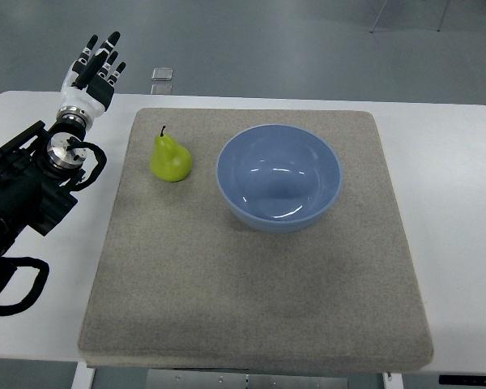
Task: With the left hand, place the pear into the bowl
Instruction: 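Raise the left hand and swing it over the mat toward the pear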
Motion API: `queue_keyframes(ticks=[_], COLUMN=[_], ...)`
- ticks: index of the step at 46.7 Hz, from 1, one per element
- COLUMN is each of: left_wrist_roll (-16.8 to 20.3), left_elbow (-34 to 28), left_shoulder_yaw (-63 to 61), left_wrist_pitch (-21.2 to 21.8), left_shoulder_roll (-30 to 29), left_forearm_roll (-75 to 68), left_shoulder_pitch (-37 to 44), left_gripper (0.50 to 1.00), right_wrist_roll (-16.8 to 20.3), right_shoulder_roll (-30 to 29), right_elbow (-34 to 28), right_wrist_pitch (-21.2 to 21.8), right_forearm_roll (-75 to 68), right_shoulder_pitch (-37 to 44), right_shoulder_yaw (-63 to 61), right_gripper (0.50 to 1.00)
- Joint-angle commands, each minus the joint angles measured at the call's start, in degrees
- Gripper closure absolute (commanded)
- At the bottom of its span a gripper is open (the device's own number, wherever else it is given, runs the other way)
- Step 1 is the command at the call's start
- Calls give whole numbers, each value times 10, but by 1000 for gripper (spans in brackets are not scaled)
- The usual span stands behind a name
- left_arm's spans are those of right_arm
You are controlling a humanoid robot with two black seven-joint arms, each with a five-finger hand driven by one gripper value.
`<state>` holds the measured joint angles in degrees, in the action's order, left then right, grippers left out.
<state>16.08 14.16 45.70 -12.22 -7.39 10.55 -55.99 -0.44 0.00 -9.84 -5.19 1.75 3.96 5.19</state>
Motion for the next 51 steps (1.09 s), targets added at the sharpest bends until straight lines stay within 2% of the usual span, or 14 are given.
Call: queue_keyframes(ticks=[1,24,35,51], left_wrist_roll=[0,9,6,4], left_elbow=[1,10,26,63], left_shoulder_yaw=[0,0,-4,-148], left_wrist_pitch=[0,-3,-14,-26], left_shoulder_roll=[0,-11,-36,-76], left_forearm_roll=[0,0,-1,-9], left_shoulder_pitch=[0,0,-5,-35], left_gripper=[508,508,508,508], right_wrist_roll=[0,0,0,0], right_shoulder_roll=[0,0,0,0], right_elbow=[0,0,0,0], right_wrist_pitch=[0,0,0,0], right_forearm_roll=[0,0,0,0], right_shoulder_pitch=[0,0,0,0], right_shoulder_yaw=[0,0,0,0], right_gripper=[576,576,576,576])
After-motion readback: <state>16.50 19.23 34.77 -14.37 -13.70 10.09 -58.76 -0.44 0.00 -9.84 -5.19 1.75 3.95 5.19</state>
